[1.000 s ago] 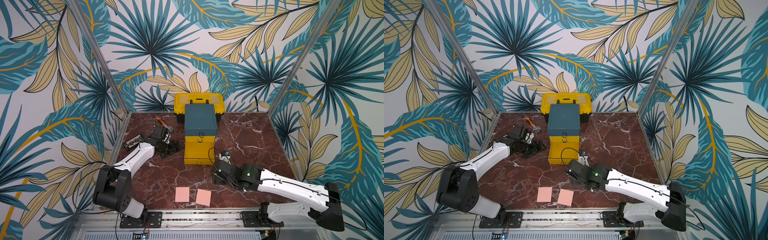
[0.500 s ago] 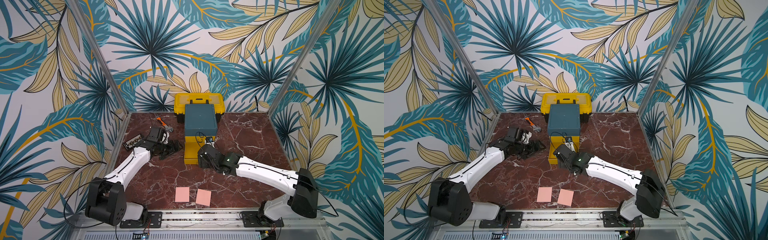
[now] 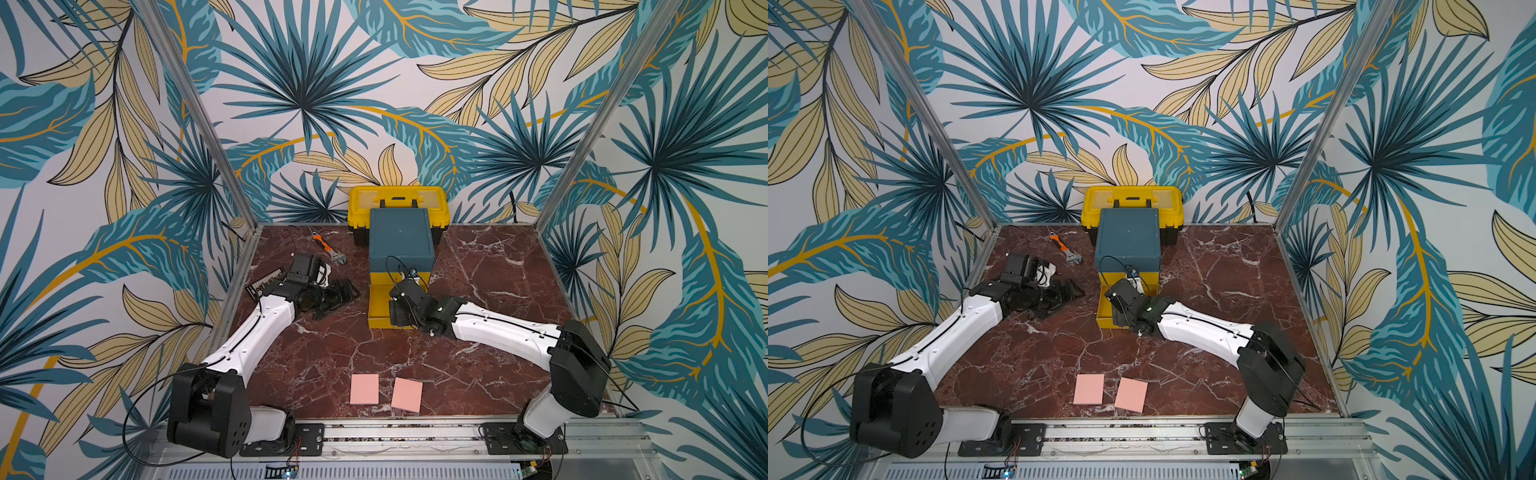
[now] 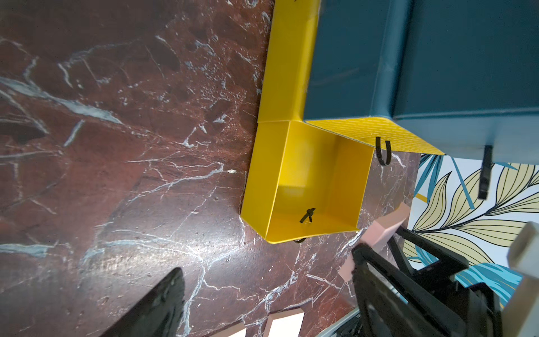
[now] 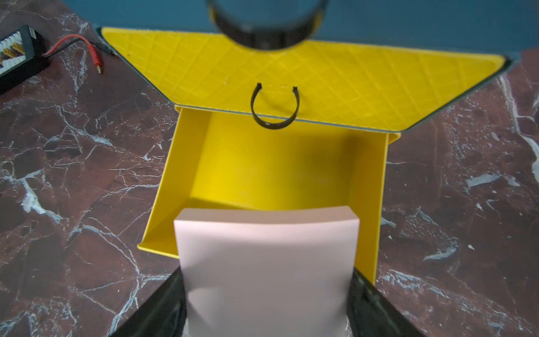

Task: Please put the sticky notes in the drawer by color
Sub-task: Place the sticky notes in the drawer.

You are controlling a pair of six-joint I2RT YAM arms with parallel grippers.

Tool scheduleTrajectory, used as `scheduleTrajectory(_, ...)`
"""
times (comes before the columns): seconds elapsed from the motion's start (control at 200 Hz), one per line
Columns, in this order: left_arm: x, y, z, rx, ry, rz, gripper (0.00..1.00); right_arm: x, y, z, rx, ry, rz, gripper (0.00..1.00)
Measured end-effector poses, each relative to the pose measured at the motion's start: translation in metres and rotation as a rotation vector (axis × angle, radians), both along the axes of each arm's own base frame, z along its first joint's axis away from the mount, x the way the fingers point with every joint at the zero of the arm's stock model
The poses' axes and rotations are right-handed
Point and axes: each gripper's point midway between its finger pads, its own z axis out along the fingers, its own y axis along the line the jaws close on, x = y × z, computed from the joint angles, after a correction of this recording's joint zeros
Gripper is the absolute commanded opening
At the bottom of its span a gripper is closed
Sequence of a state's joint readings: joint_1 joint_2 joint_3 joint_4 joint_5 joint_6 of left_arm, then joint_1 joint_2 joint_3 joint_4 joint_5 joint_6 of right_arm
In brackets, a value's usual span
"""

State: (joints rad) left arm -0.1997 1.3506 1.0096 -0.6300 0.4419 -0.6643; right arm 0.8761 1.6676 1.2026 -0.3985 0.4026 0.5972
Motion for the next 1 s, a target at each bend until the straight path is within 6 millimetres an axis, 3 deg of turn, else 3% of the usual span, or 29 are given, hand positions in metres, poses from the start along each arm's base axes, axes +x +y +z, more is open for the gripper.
scheduleTrajectory(0.23, 0.001, 0.001, -0.003, 0.004, 0.007, -0.001, 0.92, 0.017, -0.002, -0.001, 0.026, -0.027, -0.031, 0.80)
scheduleTrajectory(0.471, 0.001, 0.001, -0.006, 0.009, 0.016, -0.004, 0.92, 0.024, 0.001, -0.023, 0.006, -0.006, -0.033, 0.80)
scheduleTrajectory(0.746, -0.001, 0.002, -0.007, 0.012, 0.025, -0.005, 0.92, 0.031, 0.002, -0.031, 0.013, -0.009, -0.043, 0.80)
scheduleTrajectory(0.997, -0.001, 0.002, -0.008, 0.013, 0.025, -0.005, 0.92, 0.035, 0.001, -0.045, 0.001, 0.009, -0.053, 0.89)
